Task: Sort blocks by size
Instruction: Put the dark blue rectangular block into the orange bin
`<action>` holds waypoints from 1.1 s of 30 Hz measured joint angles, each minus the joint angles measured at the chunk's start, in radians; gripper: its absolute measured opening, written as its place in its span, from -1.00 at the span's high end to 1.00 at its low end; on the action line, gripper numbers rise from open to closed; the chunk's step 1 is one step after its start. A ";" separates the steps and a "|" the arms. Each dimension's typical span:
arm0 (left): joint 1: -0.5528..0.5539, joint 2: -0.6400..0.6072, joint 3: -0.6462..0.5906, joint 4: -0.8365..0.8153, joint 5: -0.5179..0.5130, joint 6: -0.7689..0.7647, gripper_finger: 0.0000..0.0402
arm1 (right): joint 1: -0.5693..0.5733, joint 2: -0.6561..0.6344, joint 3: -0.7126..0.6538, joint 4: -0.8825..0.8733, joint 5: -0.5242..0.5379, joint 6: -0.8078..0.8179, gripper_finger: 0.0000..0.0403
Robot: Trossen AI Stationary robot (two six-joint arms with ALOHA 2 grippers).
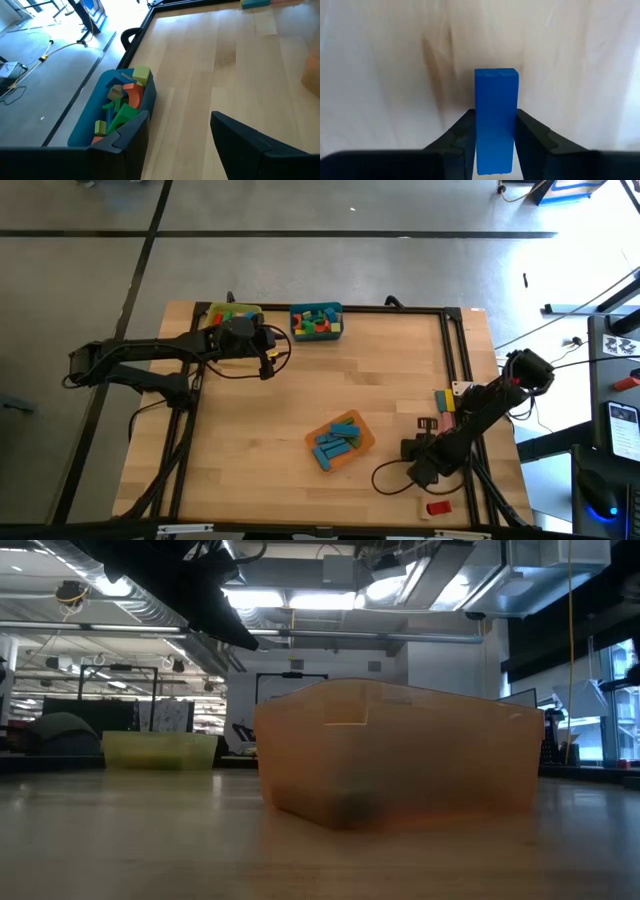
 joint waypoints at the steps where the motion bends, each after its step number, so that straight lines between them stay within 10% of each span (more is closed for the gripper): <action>1: 0.000 0.000 0.000 0.000 0.000 0.000 0.02 | -0.014 0.000 0.009 -0.009 0.000 -0.014 0.48; 22: 0.000 0.000 0.000 -0.001 0.000 0.000 0.02 | -0.278 0.000 0.393 -0.170 0.330 -0.282 0.41; 33: 0.000 0.000 0.000 -0.001 0.000 0.000 0.02 | -0.348 0.000 0.429 0.096 0.283 -0.364 0.40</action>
